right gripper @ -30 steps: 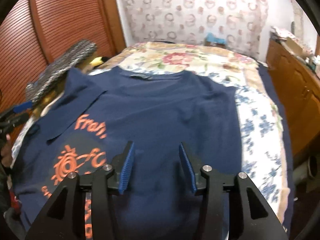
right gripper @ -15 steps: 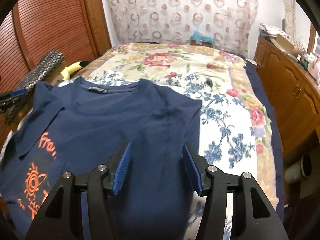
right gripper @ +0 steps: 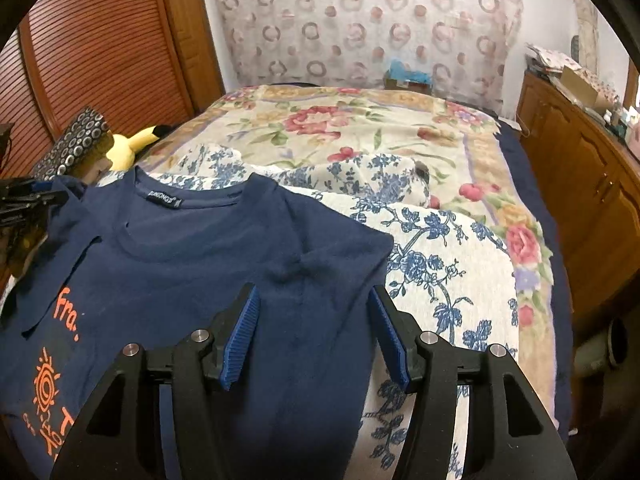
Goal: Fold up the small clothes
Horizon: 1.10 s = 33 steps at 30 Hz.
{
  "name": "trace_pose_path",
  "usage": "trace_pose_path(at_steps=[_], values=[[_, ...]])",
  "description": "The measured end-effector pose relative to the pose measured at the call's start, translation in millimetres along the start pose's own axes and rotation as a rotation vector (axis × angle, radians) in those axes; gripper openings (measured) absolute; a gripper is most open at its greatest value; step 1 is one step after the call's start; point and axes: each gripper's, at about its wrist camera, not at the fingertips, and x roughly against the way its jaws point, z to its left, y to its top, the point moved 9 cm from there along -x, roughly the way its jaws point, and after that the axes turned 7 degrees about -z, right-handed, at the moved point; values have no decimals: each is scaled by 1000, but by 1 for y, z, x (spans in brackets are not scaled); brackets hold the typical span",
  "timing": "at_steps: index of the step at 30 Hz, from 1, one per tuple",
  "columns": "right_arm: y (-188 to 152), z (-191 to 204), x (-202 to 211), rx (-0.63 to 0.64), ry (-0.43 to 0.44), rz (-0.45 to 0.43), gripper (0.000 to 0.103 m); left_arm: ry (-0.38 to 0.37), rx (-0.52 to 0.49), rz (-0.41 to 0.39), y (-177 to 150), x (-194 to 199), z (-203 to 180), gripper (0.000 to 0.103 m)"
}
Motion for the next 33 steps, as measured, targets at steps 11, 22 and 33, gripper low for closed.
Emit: trace_pose_path(at_steps=[11,22,33], values=[[3,-16,1,-22,-30,-3,59,-18,4,-126,26,37,9,2],[8,-19,-16,-34,-33,27,37,-78,11,-190,24,68,-4,0],[20,41,52,24,72,-109,3,-179,7,-276,-3,138,-36,0]])
